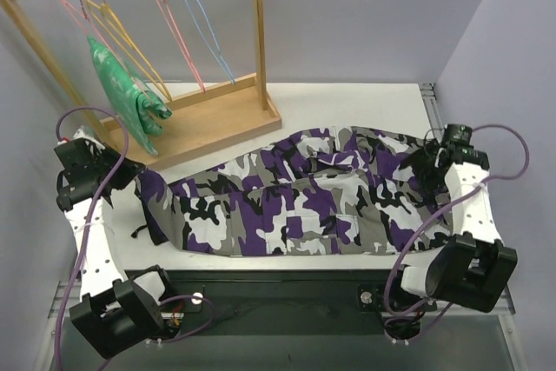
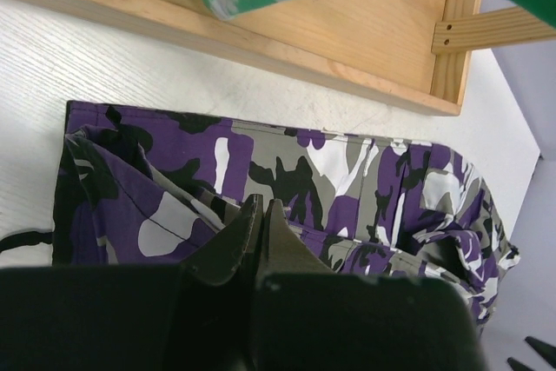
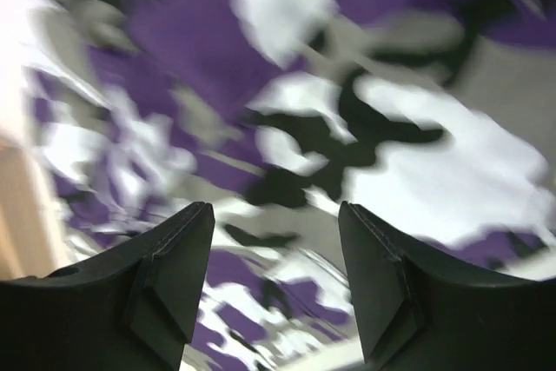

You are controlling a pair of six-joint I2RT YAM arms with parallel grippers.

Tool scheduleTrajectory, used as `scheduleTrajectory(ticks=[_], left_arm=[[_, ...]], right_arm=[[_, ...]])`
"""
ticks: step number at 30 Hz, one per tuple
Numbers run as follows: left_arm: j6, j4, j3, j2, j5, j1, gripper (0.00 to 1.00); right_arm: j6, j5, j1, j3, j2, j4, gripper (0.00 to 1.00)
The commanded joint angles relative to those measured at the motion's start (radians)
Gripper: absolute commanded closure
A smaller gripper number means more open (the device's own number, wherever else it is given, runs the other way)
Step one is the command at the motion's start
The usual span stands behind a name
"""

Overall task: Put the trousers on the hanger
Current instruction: Flatten out the trousers at the center of the board.

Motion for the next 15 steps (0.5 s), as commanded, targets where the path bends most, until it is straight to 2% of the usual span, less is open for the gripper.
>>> scheduleTrajectory(ticks=[1, 2, 6, 11, 15], left_arm=[[0.048, 0.007, 0.010, -0.021, -0.036, -0.050, 1.00], [0.046, 0.010, 0.003, -0.024, -0.040, -0.061, 1.00], [0.063, 0.019, -0.023, -0.024, -0.066, -0.092, 1.00], [0.068, 0.056, -0.062, -0.021, -0.108, -0.104, 1.00], [0.049, 0.096, -0.094, -0.012, -0.130, -0.122, 1.00]], right_arm=[[-0.079, -0.022, -0.117, -0.256, -0.164, -0.109, 0.40], [-0.092, -0.030, -0.198, -0.346, -0.196, -0.112, 0.41], [-0.171, -0.051, -0.400, -0.474, -0.337, -0.144, 0.42], [-0.147, -0.033, -0.492, -0.449, -0.359, -0.172, 0.44], [-0.136, 0.082, -0.527, -0.477, -0.298, -0.153, 0.49]])
